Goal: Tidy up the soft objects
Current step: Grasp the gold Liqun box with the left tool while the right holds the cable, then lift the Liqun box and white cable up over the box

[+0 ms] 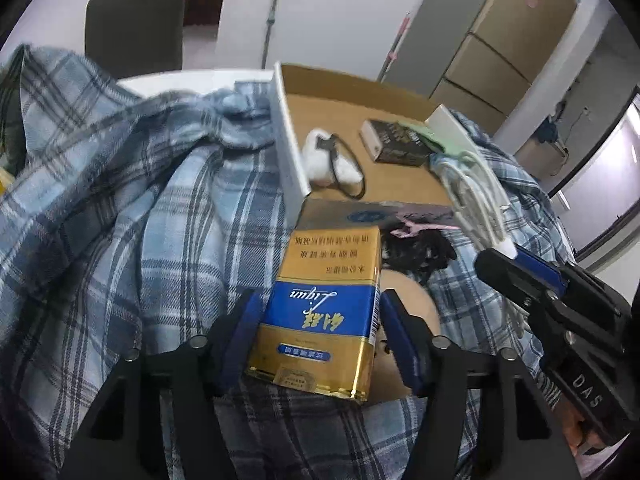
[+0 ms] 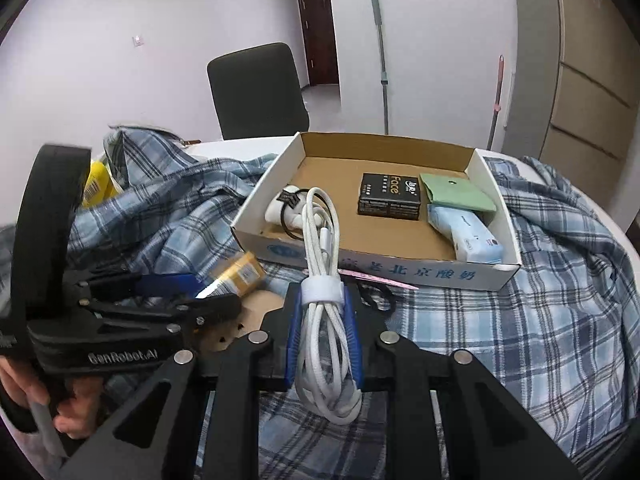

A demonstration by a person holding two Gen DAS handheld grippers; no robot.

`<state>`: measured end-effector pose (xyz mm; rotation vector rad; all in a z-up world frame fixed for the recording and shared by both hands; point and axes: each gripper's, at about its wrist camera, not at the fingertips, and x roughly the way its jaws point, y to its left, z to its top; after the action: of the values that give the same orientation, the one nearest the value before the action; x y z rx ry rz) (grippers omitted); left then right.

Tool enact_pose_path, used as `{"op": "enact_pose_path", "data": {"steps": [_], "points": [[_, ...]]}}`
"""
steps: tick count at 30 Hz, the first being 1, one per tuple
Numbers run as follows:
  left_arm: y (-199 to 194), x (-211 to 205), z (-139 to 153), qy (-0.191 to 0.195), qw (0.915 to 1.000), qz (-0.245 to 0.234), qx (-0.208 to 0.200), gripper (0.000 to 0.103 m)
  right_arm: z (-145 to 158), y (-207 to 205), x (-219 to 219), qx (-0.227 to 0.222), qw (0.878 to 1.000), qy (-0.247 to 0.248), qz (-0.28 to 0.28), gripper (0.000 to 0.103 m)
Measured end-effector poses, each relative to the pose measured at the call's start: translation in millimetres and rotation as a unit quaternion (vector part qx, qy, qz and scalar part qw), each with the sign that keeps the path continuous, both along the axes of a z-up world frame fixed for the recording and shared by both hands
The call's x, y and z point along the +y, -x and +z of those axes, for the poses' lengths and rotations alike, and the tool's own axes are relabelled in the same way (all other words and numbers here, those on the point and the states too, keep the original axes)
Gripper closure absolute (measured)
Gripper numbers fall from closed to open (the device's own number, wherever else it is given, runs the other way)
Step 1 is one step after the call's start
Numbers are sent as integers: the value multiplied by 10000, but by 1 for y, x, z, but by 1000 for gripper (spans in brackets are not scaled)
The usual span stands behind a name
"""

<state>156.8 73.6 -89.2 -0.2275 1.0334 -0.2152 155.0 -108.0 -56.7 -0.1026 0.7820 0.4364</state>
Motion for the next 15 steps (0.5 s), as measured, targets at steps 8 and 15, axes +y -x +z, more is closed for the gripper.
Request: {"op": "enact_pose_path", "data": {"steps": [8, 15], "points": [[0, 3, -2, 98, 9999, 32, -39, 45, -8, 0, -5, 41, 10000, 35, 7, 84], [25, -6, 30, -286, 9948, 98, -969, 47, 1, 3, -14, -51, 9999, -146, -23, 83]]}}
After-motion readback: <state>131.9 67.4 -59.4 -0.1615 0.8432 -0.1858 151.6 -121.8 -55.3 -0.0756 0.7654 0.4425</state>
